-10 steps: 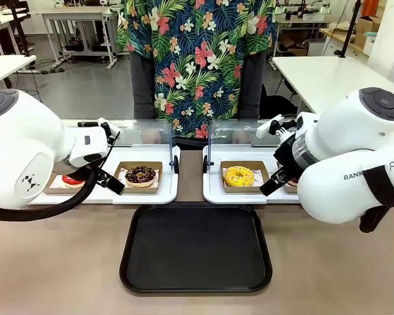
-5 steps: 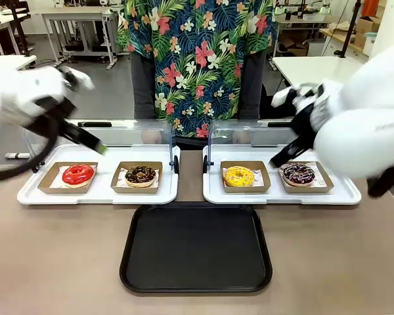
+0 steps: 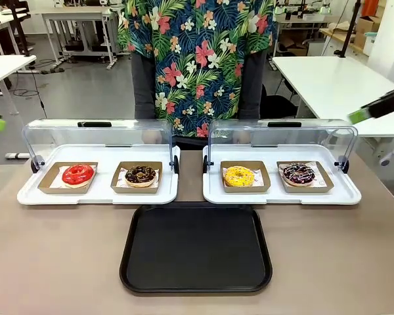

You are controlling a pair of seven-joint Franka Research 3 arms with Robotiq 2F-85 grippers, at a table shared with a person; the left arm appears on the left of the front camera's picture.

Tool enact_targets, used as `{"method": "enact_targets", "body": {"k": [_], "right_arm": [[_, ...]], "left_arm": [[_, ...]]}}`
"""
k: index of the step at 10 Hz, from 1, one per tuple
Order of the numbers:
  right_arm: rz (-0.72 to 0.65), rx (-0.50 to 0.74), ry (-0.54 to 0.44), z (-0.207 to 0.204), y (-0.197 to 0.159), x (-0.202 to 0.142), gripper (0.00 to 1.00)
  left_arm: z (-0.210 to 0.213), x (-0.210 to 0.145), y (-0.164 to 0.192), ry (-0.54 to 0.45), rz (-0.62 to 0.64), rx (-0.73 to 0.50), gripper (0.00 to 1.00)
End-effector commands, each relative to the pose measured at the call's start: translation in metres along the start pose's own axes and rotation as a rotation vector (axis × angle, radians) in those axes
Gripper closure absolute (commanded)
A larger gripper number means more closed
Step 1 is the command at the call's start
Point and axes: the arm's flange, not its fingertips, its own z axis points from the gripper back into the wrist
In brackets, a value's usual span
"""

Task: Move the fourth donut from the left to the tray.
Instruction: Pick up the Paper togo box containing the Donut indicated by the person and place it on the Handle tray.

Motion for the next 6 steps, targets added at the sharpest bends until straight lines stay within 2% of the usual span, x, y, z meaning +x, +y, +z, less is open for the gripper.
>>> {"method": "enact_targets", "body": {"k": [1,4,6], "right_arm": [[0.053,0.165,-0.069,0.014,-0.048,-0.015,0.00],[0.058,0.244,-0.182,0.039,-0.090,-0.046,0.00],[0.092,0.268,-0.226,0.043,-0.095,-0.062,0.00]], "left_arm": [[0.019,-0.027,0.038,-0.088,-0.100,-0.099,0.00],[0.034,-0.066,0.066,-0.198,-0.134,-0.118,0.00],[0.047,-0.080,0.067,-0.258,-0.154,-0.116,0.00]]}}
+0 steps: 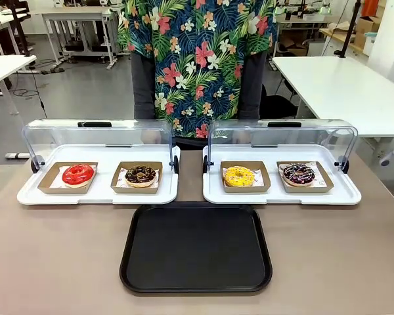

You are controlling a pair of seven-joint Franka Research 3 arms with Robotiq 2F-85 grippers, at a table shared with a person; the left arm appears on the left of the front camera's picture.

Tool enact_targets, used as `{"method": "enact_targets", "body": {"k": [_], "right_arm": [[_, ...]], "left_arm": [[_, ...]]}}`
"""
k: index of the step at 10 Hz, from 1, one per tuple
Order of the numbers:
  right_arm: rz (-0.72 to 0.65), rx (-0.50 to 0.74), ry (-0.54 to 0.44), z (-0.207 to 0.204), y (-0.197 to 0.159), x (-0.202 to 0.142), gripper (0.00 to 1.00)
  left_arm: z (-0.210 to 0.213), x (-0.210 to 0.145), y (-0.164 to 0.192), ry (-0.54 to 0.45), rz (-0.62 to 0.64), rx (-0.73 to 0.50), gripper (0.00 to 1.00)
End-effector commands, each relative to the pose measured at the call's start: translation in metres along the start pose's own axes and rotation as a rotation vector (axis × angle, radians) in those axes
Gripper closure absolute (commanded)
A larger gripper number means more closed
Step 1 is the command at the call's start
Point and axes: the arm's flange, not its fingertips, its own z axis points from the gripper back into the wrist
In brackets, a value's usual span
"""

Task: Move the fourth donut from the left to the tray.
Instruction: Pick up the Paper togo box containing the Donut indicated by the person and place it on the Handle tray.

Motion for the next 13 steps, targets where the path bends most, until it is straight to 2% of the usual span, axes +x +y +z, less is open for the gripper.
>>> {"method": "enact_targets", "body": {"k": [1,4,5,13], "right_arm": [[0.039,0.019,-0.024,0.0047,-0.0092,-0.0008,0.00],[0.055,0.026,-0.039,0.0125,-0.0150,-0.0018,0.00],[0.014,0.025,-0.030,0.0063,-0.0102,-0.0106,0.00],[0.014,0.025,-0.030,0.0063,-0.0102,-0.0106,0.00]], "left_arm": [[0.0089,0.0046,-0.0002,-0.068,-0.043,-0.007,0.00],[0.0056,0.0020,0.0070,-0.099,-0.100,0.010,0.00],[0.0060,0.0024,-0.0007,-0.066,-0.049,-0.005,0.00],[0.0060,0.0024,-0.0007,-0.066,-0.049,-0.005,0.00]]}}
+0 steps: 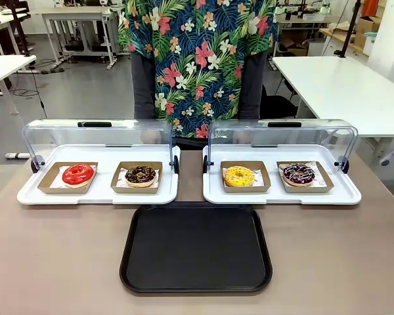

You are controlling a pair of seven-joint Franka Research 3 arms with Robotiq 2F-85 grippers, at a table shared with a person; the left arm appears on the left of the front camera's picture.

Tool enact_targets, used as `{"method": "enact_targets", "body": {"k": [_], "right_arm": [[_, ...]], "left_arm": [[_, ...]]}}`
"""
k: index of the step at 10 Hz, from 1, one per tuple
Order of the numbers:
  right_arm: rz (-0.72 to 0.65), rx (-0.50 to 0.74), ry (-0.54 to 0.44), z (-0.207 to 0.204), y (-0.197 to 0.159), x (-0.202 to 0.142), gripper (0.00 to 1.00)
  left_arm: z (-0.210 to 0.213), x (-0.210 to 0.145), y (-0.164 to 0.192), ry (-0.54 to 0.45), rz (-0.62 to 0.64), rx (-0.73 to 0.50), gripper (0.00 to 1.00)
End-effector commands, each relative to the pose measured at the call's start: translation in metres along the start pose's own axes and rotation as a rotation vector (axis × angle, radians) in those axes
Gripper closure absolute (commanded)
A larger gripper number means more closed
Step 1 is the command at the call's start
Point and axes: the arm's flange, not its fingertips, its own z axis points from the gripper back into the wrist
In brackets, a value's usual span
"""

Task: Move the fourth donut from the left to the tray.
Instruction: Pick up the Paper togo box containing the Donut indicated by the person and place it on the Handle tray.

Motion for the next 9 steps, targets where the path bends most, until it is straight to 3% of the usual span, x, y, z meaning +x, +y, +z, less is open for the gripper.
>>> {"method": "enact_targets", "body": {"k": [1,9], "right_arm": [[0.012,0.007,-0.027,-0.0015,0.0007,0.0011,0.00],[0.012,0.007,-0.027,-0.0015,0.0007,0.0011,0.00]], "left_arm": [[0.0014,0.0012,-0.0017,-0.009,0.006,-0.010,0.00],[0.0014,0.0012,-0.0017,-0.009,0.006,-0.010,0.00]]}}
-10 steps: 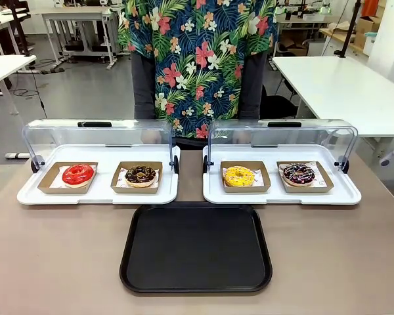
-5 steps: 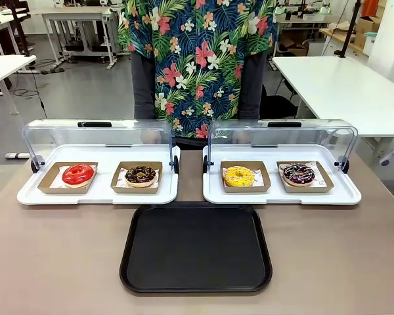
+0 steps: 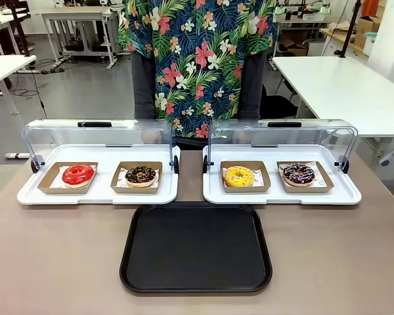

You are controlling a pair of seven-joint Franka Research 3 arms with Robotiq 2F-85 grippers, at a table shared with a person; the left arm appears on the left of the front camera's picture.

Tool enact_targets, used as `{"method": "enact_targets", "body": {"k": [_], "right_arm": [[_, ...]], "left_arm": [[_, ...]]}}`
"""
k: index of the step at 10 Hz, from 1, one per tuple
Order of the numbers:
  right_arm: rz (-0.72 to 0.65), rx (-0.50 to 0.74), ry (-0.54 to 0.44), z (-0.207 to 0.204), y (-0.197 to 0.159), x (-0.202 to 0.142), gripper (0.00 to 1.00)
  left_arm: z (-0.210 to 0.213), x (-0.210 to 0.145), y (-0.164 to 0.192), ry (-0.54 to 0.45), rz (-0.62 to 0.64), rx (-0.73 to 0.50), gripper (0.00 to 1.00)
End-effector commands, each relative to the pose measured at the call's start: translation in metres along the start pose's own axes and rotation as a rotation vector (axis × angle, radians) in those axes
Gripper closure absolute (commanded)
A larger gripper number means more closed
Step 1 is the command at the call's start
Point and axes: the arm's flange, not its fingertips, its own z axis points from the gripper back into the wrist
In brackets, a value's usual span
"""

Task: Move the fourth donut from the left to the tray.
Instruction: Pick up the Paper togo box containing the Donut indicated by the person and place it on the Handle tray.

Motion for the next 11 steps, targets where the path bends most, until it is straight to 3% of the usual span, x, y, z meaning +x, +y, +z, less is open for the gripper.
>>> {"method": "enact_targets", "body": {"k": [1,11], "right_arm": [[0.013,0.004,-0.026,-0.0019,0.0003,0.0015,0.00],[0.013,0.004,-0.026,-0.0019,0.0003,0.0015,0.00]], "left_arm": [[0.0013,0.0012,-0.0016,-0.009,0.006,-0.010,0.00],[0.0013,0.0012,-0.0016,-0.009,0.006,-0.010,0.00]]}}
